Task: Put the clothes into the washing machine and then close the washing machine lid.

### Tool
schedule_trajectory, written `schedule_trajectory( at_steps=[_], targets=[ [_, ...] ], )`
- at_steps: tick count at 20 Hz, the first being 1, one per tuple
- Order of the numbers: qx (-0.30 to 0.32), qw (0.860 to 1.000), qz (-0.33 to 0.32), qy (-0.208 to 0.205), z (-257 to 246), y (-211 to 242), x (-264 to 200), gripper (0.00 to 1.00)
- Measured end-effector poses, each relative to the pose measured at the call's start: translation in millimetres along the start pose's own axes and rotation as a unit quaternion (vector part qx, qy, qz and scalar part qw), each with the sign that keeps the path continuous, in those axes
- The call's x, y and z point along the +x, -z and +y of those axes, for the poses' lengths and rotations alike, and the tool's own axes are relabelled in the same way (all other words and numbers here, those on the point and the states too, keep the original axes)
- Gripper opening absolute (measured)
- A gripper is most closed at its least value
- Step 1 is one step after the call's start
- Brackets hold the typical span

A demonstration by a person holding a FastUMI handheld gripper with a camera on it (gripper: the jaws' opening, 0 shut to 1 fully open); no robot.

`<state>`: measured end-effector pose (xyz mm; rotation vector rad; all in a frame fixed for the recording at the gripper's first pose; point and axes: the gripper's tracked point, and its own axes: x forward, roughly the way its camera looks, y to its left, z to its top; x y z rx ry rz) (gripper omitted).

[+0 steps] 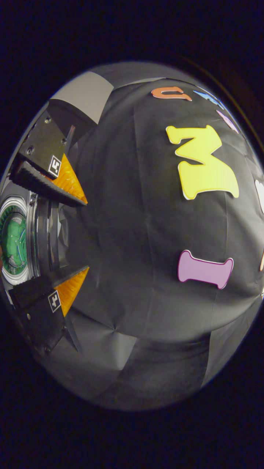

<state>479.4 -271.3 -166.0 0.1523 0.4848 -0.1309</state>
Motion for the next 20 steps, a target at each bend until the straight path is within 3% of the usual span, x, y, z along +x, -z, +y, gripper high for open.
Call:
schedule_trajectory(
  at_steps=[20],
  targets=[
    [0.003, 0.999, -0.022, 0.036, -3, 50, -73, 0.97]
  ],
)
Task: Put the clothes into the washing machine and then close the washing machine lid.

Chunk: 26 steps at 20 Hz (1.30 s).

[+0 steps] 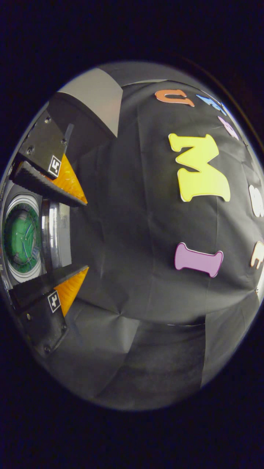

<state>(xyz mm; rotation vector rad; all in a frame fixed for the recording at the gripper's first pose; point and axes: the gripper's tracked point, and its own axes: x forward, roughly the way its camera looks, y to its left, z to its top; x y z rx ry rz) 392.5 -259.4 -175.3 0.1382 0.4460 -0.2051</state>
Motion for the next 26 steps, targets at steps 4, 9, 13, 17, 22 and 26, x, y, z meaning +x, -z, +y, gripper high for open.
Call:
schedule_trajectory(
  at_steps=[4, 9, 13, 17, 22, 26],
  targets=[
    [0.002, 1.0, 0.008, 0.012, -2, 16, -13, 0.97],
    [0.003, 0.998, 0.046, 0.033, -9, 57, -34, 0.97],
    [0.02, 0.996, 0.067, 0.049, -8, 76, -56, 0.97],
    [0.023, 0.995, 0.065, 0.065, -4, 89, -86, 0.97],
    [0.036, 0.995, 0.056, 0.078, 11, 104, -131, 0.97],
    [0.03, 0.994, 0.05, 0.091, 13, 113, -177, 0.97]
  ],
)
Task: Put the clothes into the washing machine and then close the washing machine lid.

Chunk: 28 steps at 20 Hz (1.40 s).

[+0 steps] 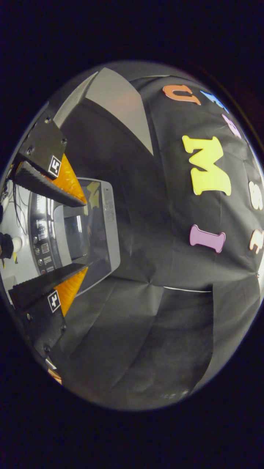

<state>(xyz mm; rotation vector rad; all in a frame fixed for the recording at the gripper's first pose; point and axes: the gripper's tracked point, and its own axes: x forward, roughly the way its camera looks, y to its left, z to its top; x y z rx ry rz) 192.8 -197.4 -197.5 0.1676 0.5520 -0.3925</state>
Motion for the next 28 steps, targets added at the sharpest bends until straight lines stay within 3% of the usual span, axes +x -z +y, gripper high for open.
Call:
schedule_trajectory(
  at_steps=[4, 8, 14, 20, 28],
  targets=[
    [-0.001, 1.0, -0.008, 0.01, -11, 6, -34, 0.97],
    [0.007, 0.999, -0.041, -0.005, -10, -2, -66, 0.97],
    [-0.023, 0.989, -0.123, -0.076, -20, -27, -141, 0.97],
    [-0.068, 0.966, -0.145, -0.202, -73, 26, -252, 1.0],
    [-0.072, 0.954, -0.16, -0.243, -136, 74, -341, 1.0]
  ],
)
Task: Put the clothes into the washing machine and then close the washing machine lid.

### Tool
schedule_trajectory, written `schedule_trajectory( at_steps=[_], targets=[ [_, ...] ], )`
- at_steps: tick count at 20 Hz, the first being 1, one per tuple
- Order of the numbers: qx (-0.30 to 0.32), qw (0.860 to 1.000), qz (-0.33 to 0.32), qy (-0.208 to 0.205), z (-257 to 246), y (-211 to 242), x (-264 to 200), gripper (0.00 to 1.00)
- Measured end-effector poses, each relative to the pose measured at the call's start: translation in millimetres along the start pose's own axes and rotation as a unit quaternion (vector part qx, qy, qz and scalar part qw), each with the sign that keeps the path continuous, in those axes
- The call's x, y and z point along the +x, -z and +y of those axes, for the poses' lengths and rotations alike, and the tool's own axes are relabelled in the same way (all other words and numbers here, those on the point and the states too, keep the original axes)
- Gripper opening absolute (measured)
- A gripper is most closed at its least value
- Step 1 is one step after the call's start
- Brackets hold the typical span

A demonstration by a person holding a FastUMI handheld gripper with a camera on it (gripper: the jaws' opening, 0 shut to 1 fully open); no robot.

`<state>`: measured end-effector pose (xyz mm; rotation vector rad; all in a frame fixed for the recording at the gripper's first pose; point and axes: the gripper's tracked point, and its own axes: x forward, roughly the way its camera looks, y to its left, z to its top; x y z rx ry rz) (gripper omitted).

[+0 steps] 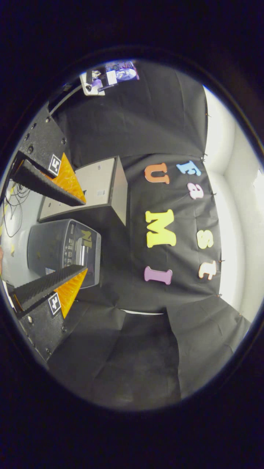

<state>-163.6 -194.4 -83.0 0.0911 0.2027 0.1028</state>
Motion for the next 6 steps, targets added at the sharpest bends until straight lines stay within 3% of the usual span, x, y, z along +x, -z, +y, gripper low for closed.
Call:
schedule_trajectory(
  at_steps=[6],
  targets=[
    [0.025, 0.999, -0.011, 0.037, -15, -4, -23, 1.0]
  ],
)
